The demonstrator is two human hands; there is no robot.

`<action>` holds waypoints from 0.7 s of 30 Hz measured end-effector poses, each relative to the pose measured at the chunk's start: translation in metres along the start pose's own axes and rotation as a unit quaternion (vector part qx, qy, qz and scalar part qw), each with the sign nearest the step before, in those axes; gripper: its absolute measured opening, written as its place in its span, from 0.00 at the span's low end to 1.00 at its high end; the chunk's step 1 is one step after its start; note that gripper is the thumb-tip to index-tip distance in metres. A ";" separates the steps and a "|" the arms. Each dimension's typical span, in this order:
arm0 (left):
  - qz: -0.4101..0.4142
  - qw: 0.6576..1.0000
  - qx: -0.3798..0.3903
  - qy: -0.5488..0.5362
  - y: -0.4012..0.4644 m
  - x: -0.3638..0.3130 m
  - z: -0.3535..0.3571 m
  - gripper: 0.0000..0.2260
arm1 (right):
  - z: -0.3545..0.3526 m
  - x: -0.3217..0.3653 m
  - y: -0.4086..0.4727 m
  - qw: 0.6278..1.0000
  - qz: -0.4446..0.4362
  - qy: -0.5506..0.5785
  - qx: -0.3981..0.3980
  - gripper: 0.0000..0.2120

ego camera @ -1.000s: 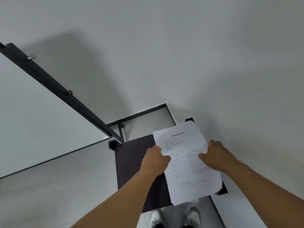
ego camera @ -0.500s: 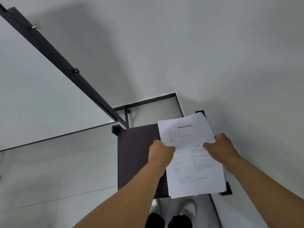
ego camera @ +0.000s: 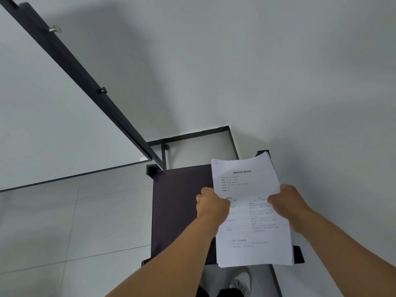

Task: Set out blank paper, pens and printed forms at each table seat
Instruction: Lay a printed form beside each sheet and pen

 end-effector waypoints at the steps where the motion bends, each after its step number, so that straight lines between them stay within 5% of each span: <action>1: 0.002 1.000 0.007 -0.011 -0.001 0.000 0.001 0.16 | 0.002 0.000 -0.003 1.000 -0.005 -0.003 -0.003 0.07; 12: 0.071 0.994 -0.011 -0.088 -0.015 -0.012 -0.079 0.09 | 0.026 0.064 -0.065 0.994 -0.093 0.061 0.011 0.11; 21: 0.172 0.963 -0.098 -0.183 -0.068 -0.079 -0.251 0.09 | 0.031 0.253 -0.160 0.969 -0.231 0.082 0.023 0.06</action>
Point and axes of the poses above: each hand's wrist, its own y-axis towards the middle knuckle, its own z-axis out of the palm, x = y × z, the point moved 8 cm from there along y, towards the middle knuckle, and after that the axes turned 4 degrees about -x, right-handed, at the moved point
